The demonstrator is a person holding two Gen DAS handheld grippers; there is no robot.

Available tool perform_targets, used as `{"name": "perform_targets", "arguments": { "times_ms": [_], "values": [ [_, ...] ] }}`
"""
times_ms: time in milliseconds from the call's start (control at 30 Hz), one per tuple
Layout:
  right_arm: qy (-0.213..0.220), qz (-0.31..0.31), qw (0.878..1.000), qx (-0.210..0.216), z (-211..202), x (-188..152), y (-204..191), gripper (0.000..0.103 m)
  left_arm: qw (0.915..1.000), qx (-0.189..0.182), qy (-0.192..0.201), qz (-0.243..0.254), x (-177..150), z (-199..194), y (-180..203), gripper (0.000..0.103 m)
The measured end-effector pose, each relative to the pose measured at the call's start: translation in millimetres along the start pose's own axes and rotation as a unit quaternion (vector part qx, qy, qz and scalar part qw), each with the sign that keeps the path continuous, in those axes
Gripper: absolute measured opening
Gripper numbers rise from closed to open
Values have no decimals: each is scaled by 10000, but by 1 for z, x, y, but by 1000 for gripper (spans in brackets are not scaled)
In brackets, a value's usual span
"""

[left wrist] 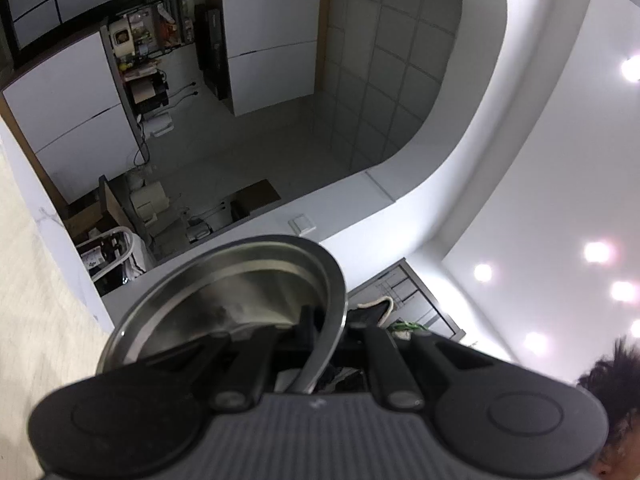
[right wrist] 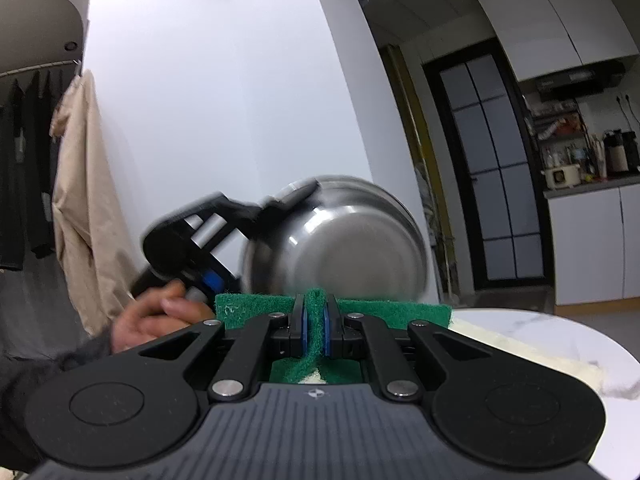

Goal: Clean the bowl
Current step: 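Rotate the bowl with the left gripper while the right gripper keeps scrubbing with the pad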

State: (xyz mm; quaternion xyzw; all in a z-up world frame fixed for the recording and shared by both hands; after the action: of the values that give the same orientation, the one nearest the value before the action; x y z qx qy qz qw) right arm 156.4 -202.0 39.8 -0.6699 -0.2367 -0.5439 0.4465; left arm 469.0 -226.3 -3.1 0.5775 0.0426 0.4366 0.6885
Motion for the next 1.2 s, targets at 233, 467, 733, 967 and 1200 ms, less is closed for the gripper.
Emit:
{"name": "perform_targets", "arguments": {
  "times_ms": [233, 467, 733, 967, 1200],
  "values": [
    [391, -66, 9988, -293, 3, 29, 14, 7, 10000, -91, -20, -27, -3, -1, 5, 5],
    [340, 392, 9968, -602, 9, 21, 51, 7, 9999, -107, 57, -41, -1, -2, 6, 5],
    [-118, 365, 9980, -500, 15, -4, 45, 7, 9995, -70, 239, -173, 4, -3, 1, 5],
    [-516, 16, 9982, -318, 20, -9, 24, 8, 9986, -28, 405, -340, 10, -4, -5, 5],
    [-184, -170, 9996, -144, 14, 16, 8, 7, 9992, 27, 226, -343, 2, -5, -7, 5]
  ]
}}
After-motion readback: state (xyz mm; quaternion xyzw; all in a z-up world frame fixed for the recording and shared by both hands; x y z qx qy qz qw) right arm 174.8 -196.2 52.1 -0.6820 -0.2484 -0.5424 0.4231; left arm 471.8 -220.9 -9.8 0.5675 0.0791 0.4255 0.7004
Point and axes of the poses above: each gripper's, at about its wrist camera, not at the fingertips, and z roughly the way its jaws point, y to its right, x to its top, the point moved 8 cm from there along z, roughly the way its jaws point, and after that the axes turned 1 degree about y, right-handed, at the moved point
